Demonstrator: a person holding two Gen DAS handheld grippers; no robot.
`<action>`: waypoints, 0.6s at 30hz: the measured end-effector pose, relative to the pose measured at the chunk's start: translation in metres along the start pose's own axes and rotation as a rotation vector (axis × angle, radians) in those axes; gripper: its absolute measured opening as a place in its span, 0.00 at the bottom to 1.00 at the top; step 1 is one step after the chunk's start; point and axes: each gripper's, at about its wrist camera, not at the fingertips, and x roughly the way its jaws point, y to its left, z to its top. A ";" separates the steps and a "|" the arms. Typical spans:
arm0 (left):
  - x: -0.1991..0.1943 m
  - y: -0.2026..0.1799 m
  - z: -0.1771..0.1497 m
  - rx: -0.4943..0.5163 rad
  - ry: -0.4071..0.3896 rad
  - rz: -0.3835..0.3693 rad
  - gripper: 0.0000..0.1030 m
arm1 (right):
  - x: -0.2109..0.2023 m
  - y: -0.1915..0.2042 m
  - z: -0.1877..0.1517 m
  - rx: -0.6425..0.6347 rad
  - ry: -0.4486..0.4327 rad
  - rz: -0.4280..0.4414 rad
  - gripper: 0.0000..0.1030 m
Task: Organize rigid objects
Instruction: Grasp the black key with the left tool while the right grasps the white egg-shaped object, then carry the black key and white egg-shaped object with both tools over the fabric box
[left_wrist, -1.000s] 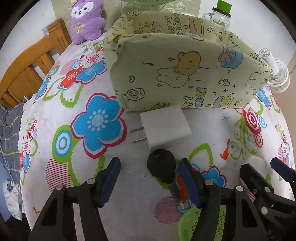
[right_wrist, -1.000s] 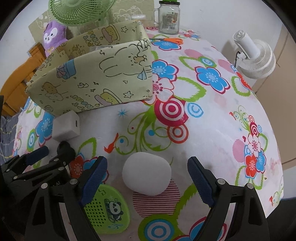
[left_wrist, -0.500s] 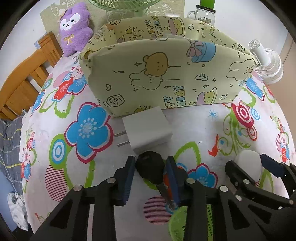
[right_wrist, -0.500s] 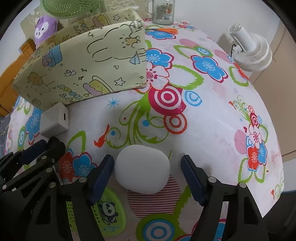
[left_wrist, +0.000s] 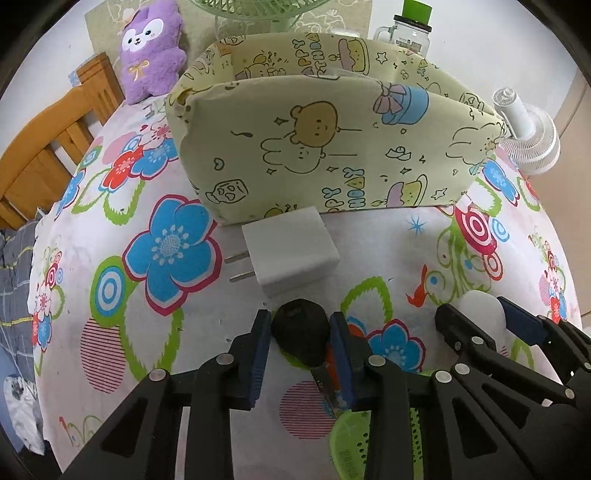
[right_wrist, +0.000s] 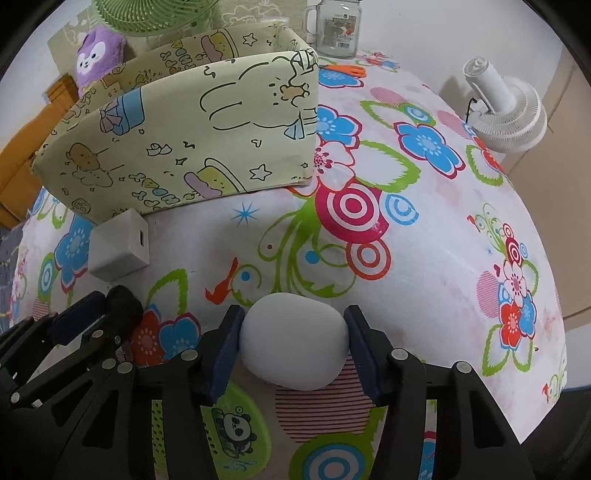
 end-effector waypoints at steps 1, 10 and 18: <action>0.000 0.000 0.001 -0.002 0.002 0.002 0.31 | 0.000 0.000 0.001 0.001 0.004 0.002 0.57; -0.015 0.001 0.011 -0.021 -0.017 -0.005 0.32 | -0.006 -0.005 0.008 0.002 0.008 0.024 0.57; -0.031 -0.004 0.020 -0.035 -0.031 -0.003 0.32 | -0.025 -0.008 0.017 -0.023 -0.030 0.026 0.57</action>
